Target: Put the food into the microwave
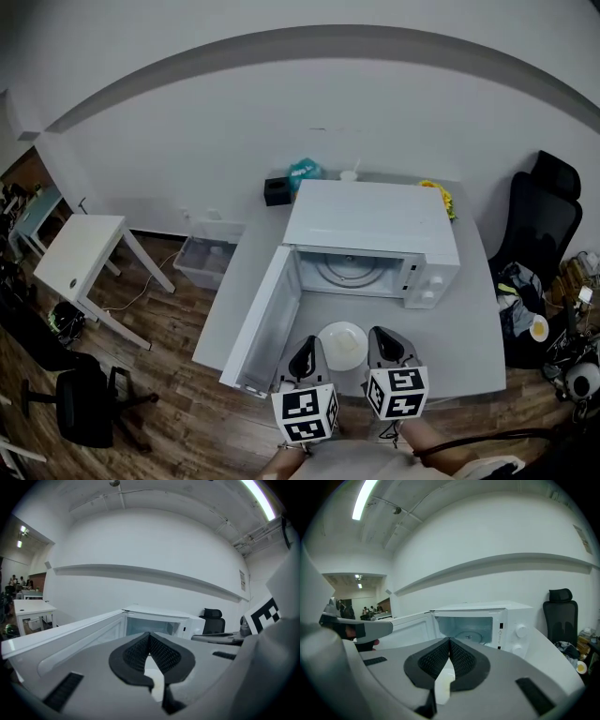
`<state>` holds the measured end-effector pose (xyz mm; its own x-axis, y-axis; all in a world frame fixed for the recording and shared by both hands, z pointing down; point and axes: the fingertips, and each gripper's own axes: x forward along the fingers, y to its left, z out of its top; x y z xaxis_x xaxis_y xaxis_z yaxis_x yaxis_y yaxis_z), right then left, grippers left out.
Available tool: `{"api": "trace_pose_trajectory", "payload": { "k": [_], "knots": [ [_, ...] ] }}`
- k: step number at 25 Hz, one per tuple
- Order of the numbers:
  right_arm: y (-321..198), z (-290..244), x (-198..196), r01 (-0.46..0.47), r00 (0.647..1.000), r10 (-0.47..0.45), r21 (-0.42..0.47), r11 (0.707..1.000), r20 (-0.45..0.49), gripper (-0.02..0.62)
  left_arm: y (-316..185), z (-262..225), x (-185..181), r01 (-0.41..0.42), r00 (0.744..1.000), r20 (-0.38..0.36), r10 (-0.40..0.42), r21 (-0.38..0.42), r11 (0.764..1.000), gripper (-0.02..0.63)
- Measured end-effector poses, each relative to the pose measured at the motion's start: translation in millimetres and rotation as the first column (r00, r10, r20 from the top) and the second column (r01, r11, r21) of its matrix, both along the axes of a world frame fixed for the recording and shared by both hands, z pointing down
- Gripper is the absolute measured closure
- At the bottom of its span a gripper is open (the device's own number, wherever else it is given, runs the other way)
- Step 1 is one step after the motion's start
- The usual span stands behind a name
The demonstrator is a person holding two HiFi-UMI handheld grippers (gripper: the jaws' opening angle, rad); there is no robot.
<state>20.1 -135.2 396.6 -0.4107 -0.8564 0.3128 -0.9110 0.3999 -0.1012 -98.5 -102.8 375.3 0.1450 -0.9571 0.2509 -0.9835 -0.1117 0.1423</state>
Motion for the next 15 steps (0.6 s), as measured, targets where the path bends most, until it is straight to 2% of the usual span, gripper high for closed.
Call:
{"api": "trace_pose_trajectory", "payload": {
  "k": [7,15],
  "knots": [
    [-35.8,-0.2,-20.9,0.016,1.000,-0.016,0.004,1.000,-0.015,0.580,-36.7,7.3,-14.9,-0.005,1.000,-0.017,0.005,-0.012,1.000,0.603],
    [-66.0,4.7,-20.7,-0.018,1.000,0.018,-0.009,1.000,-0.025,0.580,-71.9,13.6,-14.8,-0.047,0.999,-0.026,0.046,-0.024,0.999,0.603]
  ]
}}
